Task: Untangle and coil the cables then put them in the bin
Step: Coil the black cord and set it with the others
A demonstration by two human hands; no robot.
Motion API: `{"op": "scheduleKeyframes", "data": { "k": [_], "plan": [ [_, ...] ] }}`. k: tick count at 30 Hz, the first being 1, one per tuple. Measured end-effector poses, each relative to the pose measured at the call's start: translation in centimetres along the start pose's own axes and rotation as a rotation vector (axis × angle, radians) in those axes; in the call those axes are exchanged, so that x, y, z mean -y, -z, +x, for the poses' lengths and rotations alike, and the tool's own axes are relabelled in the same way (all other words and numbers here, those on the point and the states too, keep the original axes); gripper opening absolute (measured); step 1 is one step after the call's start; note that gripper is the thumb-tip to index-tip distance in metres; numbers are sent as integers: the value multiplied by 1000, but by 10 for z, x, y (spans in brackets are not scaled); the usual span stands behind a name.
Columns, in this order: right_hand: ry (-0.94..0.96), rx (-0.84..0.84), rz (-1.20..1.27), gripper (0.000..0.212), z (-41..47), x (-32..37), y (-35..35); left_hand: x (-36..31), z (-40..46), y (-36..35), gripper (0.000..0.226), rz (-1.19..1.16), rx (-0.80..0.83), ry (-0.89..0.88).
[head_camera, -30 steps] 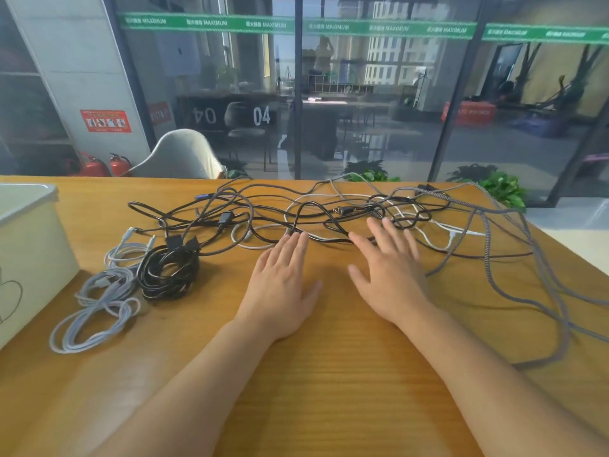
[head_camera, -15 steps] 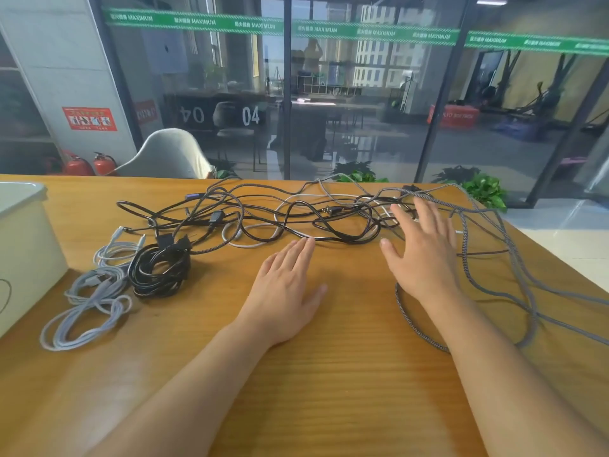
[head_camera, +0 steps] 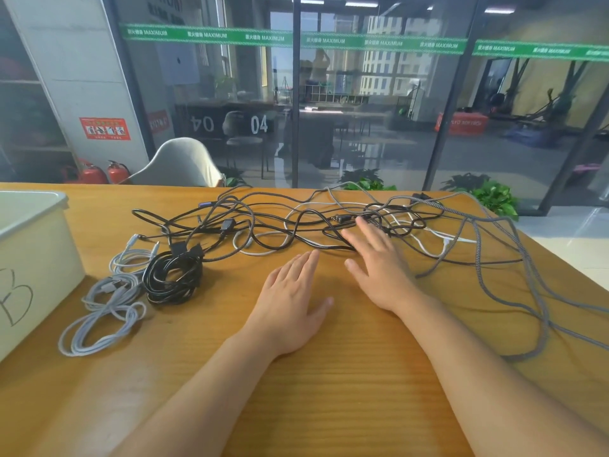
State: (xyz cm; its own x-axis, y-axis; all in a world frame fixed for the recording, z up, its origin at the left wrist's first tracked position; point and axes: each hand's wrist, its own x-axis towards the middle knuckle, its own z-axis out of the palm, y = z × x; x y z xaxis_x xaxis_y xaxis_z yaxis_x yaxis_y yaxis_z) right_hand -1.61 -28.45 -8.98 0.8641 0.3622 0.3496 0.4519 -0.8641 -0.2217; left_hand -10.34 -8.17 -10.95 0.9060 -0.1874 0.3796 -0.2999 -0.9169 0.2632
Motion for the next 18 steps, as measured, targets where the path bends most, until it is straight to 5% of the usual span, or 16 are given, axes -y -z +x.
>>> {"op": "scheduleKeyframes", "data": {
  "k": [3,11,14,18],
  "plan": [
    [3,144,-22,51,8,-2,-12,4,1,1,83,-10,-2,13],
    [225,-105,184,12,-12,10,1,26,5,7,83,-74,-38,125],
    [163,43,316,27,-22,28,9,28,5,8,72,-185,-64,162],
    [153,218,401,10,-24,37,18,29,7,13,57,-357,-141,201]
  ]
}}
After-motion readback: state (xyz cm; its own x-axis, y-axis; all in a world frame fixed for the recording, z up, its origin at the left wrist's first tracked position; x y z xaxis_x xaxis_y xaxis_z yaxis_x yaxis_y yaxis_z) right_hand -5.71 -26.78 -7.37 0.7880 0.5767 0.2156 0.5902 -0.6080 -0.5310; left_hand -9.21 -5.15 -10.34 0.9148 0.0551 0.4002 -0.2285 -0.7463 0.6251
